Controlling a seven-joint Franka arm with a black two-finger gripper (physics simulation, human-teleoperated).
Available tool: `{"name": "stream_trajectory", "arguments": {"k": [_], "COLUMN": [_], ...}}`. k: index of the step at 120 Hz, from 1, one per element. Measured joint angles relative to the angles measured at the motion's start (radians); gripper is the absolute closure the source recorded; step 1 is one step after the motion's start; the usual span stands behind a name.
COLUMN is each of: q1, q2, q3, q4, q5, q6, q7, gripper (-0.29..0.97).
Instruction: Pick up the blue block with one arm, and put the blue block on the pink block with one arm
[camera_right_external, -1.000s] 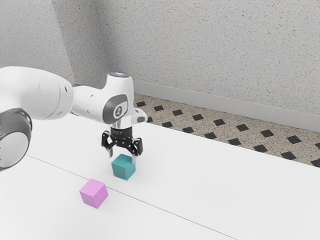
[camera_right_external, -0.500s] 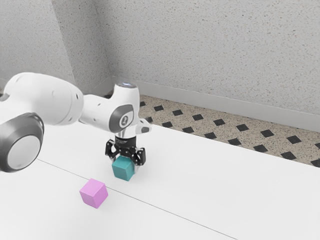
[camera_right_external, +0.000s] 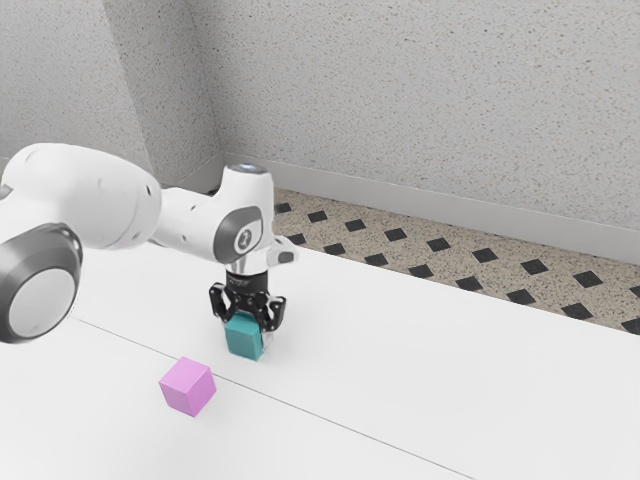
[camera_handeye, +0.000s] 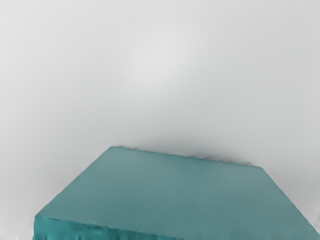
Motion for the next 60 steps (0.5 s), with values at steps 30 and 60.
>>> {"name": "stream_trajectory", "arguments": {"k": [30, 60], "q1": [-0.047, -0.287], "q2": [-0.154, -0.272], "q3": [0.071, 0.309], "q4": [-0.136, -0.248], "q5": [0.008, 0.012], "q6": [0.0, 0.0], "q7": [0.046, 0.101], "gripper": [0.32, 0.31]}}
